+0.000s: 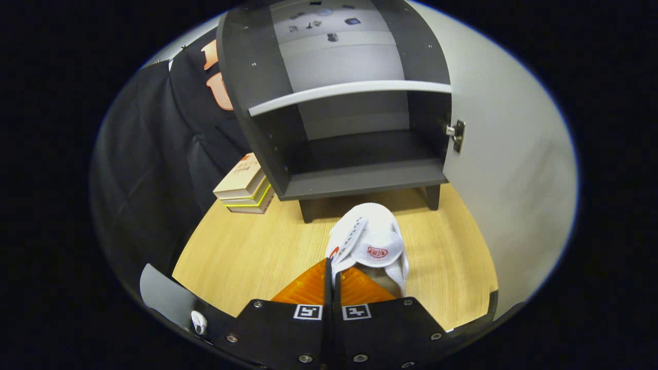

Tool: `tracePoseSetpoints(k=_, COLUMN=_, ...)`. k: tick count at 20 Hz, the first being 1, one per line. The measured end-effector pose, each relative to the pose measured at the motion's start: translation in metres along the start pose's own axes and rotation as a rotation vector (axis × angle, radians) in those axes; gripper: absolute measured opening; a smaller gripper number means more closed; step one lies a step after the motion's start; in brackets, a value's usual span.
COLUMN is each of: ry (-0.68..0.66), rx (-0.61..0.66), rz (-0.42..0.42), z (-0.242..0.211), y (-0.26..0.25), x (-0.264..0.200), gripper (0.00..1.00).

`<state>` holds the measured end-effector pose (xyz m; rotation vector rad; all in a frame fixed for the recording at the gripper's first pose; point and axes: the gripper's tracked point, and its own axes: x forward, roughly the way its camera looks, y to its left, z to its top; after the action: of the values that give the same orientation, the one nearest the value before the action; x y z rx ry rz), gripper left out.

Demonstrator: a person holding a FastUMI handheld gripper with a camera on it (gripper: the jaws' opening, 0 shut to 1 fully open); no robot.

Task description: Open the shoe cabinet door, grab the shoes and put them into the shoe cabinet, then close the shoe cabinet door.

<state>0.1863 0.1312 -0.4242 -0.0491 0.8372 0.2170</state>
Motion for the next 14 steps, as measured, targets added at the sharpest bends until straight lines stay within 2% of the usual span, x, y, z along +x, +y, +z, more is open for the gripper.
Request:
tracePoseSetpoints(k=10, ry=-0.200, rx=-0.014, rz=-0.012, z=0.110, y=0.031, x=-0.085, gripper=0.00)
tracePoseSetpoints(k=14, ry=-0.258, rx=-0.019, rz=0.009, z=0.162, y=0.039, x=-0.088, gripper=0.00)
